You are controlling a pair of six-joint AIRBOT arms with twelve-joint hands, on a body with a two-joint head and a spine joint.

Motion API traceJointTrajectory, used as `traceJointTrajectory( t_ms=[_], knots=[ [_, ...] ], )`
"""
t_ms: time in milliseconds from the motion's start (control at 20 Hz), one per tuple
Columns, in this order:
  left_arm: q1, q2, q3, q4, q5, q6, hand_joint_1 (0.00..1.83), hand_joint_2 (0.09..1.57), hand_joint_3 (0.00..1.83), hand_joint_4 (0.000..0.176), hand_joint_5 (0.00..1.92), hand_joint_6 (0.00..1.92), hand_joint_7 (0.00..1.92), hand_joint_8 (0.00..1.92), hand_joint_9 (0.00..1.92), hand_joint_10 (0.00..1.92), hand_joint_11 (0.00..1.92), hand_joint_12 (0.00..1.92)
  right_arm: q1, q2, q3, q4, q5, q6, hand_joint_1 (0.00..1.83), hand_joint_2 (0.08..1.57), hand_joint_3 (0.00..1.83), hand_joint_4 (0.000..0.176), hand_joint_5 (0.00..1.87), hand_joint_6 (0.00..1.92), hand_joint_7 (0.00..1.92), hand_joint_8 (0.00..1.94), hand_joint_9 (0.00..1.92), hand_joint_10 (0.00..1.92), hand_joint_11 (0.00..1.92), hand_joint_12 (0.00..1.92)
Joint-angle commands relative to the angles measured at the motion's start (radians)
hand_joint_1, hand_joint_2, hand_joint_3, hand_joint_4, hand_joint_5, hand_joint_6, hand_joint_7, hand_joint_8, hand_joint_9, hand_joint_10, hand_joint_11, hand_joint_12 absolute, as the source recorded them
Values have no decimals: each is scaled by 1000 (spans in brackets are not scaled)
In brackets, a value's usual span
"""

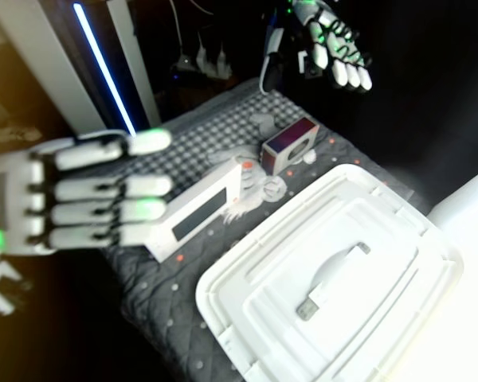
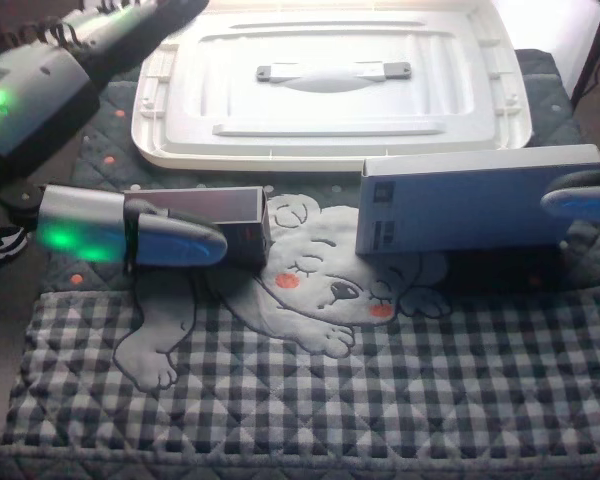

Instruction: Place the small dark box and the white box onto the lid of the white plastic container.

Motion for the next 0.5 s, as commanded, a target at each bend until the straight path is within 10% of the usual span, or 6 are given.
traceJointTrajectory(
  t_ms=[0, 150, 350, 450],
  knots=[
    [-8, 4, 2, -12, -126, -3, 624, 689, 14, 13, 17, 0, 134, 2, 151, 5, 0, 405, 12, 9, 7, 31, 81, 3, 962, 762, 0, 174, 66, 12, 105, 10, 64, 13, 0, 274],
    [-9, 3, 3, -12, -107, -3, 645, 665, 0, 0, 0, 0, 77, 0, 146, 1, 0, 439, 19, 3, 7, 18, 45, 3, 799, 701, 0, 176, 24, 0, 85, 2, 2, 0, 0, 114],
    [-10, -4, 15, -12, -38, -7, 665, 677, 4, 0, 0, 0, 65, 2, 148, 2, 0, 363, 64, -37, 32, -24, -51, 4, 813, 732, 13, 110, 65, 4, 97, 0, 41, 3, 0, 564],
    [-14, -23, 33, -12, -5, -20, 684, 655, 0, 0, 0, 0, 75, 4, 156, 4, 0, 417, 85, -49, 42, -49, -95, 4, 714, 718, 0, 116, 52, 0, 87, 0, 50, 3, 0, 544]
  ],
)
